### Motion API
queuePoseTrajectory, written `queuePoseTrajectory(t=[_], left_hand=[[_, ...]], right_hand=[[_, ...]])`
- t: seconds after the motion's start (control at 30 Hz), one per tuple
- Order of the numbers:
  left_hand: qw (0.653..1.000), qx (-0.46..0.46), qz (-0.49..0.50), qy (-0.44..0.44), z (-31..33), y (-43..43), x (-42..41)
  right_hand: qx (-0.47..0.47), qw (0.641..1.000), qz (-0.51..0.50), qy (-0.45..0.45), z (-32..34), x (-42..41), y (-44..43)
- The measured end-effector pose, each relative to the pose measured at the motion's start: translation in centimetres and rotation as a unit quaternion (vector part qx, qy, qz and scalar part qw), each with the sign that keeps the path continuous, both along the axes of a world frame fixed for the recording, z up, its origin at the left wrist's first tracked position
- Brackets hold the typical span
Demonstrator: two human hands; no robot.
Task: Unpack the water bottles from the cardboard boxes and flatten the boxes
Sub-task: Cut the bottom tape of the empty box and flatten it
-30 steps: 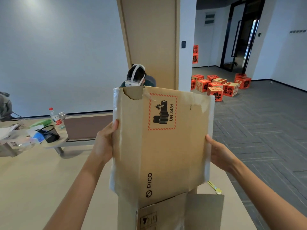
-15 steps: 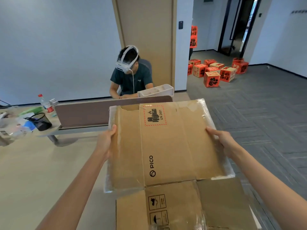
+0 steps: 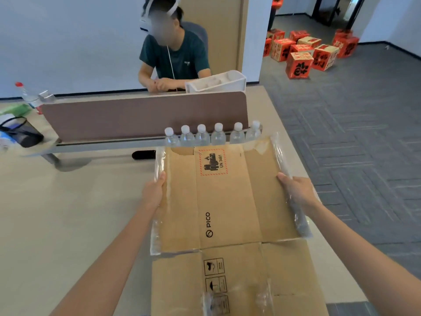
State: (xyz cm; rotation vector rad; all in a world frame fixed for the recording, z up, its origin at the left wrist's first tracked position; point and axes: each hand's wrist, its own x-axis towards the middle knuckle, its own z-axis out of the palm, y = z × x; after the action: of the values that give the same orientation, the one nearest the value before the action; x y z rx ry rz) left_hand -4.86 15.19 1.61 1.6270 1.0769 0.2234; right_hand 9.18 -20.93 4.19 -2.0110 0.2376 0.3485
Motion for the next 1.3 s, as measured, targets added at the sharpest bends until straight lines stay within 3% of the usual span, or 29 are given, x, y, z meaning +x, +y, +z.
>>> queuePoseTrajectory(t=[0.47,0.87,1.1,1.2,1.3], left_hand=[[0.995,-0.069,0.002,0.077,-10.8,4.4,5.7],[0.98,0.108,-0.006,0.166,-15.5,3.1,7.9],[0.96,0.193,0.004,0.201,-16.5,1.8,7.9],[0.957,0.236,-0.009,0.169,-16.3,0.7,7.5],[0.928,0.313,-0.072,0.187,-16.2,-0.7,6.6]], right_hand=[[-0.07,0.993,-0.006,0.097,-12.8,6.2,4.9],[-0.21,0.976,0.029,0.049,-16.3,8.8,4.8],[-0.191,0.979,0.052,0.047,-16.7,7.8,5.1],[-0.21,0.976,0.057,-0.003,-17.0,6.6,5.4],[-0.291,0.944,0.127,-0.084,-17.1,4.9,5.1]])
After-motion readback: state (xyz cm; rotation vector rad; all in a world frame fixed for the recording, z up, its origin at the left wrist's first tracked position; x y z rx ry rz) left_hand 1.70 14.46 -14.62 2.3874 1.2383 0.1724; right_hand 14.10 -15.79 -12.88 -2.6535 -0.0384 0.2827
